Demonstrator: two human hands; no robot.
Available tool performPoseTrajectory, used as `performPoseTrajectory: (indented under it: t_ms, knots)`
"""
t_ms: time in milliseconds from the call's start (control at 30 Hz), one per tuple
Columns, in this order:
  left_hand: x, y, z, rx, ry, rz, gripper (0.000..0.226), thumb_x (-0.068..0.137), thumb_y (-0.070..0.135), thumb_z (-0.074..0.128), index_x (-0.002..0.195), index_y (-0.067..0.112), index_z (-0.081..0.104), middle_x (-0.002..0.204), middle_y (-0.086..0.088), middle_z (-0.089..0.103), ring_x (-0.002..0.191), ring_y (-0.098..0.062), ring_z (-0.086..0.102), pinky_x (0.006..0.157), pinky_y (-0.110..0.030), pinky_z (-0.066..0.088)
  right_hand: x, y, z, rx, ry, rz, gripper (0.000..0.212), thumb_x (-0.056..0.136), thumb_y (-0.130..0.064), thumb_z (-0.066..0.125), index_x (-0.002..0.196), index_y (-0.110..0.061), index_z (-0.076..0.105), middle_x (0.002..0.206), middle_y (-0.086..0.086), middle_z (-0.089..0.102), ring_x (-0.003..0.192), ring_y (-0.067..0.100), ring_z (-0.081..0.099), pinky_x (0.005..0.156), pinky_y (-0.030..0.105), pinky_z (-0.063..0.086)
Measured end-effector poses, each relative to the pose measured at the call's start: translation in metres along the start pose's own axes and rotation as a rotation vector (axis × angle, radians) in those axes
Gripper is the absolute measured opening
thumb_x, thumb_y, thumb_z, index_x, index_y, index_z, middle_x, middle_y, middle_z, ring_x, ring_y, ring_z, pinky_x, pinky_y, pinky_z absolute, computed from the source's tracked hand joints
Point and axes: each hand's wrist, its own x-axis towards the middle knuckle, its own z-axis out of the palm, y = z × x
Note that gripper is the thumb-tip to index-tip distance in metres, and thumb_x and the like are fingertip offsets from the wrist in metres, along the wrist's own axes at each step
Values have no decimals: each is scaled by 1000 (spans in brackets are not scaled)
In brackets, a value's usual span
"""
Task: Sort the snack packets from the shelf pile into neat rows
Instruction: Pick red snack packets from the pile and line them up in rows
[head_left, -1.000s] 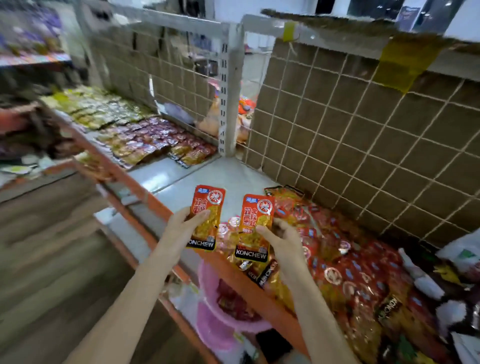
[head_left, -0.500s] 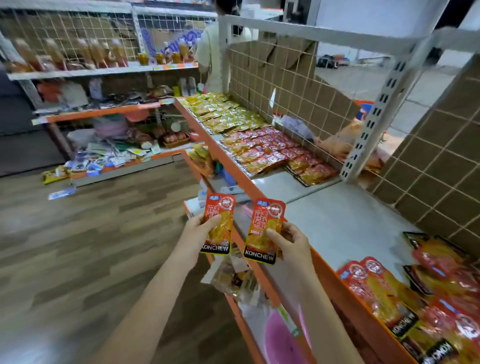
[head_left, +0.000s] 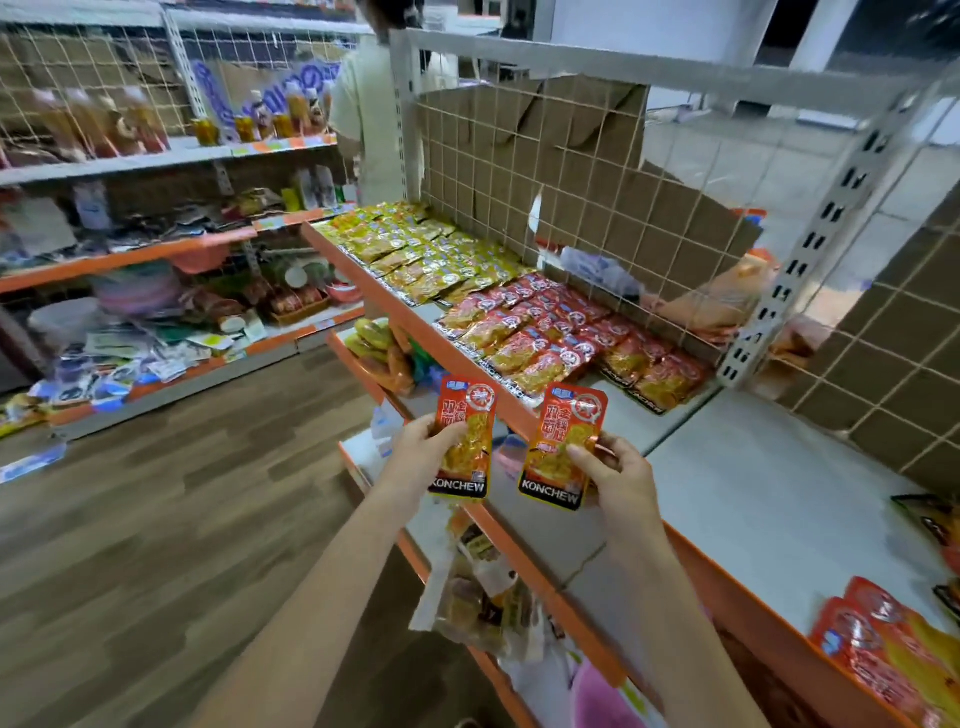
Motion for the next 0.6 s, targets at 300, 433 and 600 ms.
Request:
performPoseTrajectory:
  t_ms: [300,433,600]
  knots:
    - [121,42,78,303,-265,197,23,87,25,66,104,10,59,98,-9,67,88,-23,64,81,-34,50,98,-8,-36,-34,349,-32,37,88,6,58,124,6,49,110,15,63,92,26,61,82,37,51]
    - [159,49,133,530,-299,338,37,92,24,59,126,9,52,99,-8,60,88,-23,57,72,-31,43,128,-7,-56,-187,522,-34,33,84,3,63,114,-8,55,111,13,65,97,28,63,90,45,50]
    - [173,51,183,726,-401,479,49,95,12,48,141,4,33,136,-16,44,121,-29,45,94,-28,35,146,-4,-62,-282,608,30,37,84,-2,65,117,-11,51,110,8,64,94,24,62,88,43,52]
